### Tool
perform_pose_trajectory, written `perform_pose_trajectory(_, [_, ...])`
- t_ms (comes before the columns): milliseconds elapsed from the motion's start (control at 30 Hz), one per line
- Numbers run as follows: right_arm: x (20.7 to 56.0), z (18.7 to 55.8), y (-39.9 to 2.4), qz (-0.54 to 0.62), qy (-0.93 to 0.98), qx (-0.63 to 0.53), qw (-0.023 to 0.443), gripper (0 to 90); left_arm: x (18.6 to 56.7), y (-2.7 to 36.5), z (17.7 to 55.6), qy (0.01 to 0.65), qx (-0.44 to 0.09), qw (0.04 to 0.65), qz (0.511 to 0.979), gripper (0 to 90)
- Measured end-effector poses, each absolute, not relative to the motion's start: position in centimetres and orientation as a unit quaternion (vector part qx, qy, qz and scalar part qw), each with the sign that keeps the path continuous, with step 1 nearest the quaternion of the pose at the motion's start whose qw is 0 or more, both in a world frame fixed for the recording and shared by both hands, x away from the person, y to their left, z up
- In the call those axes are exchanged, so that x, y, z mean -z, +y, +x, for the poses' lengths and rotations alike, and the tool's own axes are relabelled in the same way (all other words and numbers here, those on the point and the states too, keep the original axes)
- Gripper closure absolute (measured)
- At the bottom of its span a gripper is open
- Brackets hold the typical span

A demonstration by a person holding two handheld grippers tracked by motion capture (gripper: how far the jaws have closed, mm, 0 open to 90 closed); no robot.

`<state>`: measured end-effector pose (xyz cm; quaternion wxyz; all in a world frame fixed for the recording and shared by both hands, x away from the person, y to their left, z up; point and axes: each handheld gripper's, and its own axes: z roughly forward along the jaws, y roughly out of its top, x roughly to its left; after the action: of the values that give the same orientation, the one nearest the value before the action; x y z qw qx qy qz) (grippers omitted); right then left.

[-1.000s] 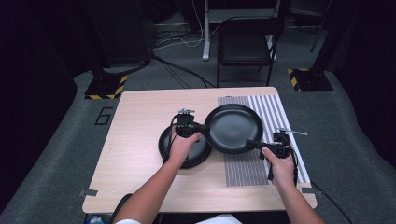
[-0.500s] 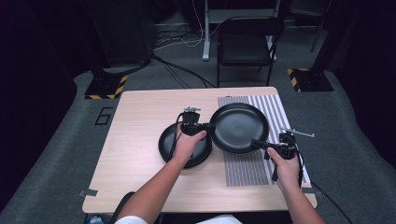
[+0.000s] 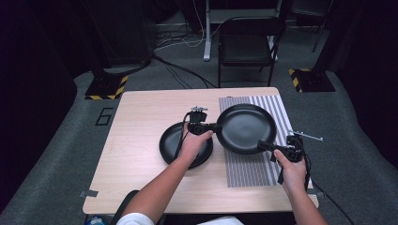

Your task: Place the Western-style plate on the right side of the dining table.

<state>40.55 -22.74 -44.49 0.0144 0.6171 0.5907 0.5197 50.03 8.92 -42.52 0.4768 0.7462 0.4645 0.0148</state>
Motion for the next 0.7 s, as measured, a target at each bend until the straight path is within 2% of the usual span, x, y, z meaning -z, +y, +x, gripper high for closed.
perform_pose_trajectory(700, [44.2, 39.8, -24.2, 0.629, 0.574, -0.523, 0.026, 62.9, 42.1, 7.2, 50.4, 0.449, -0.008, 0.478, 0.755, 69.4])
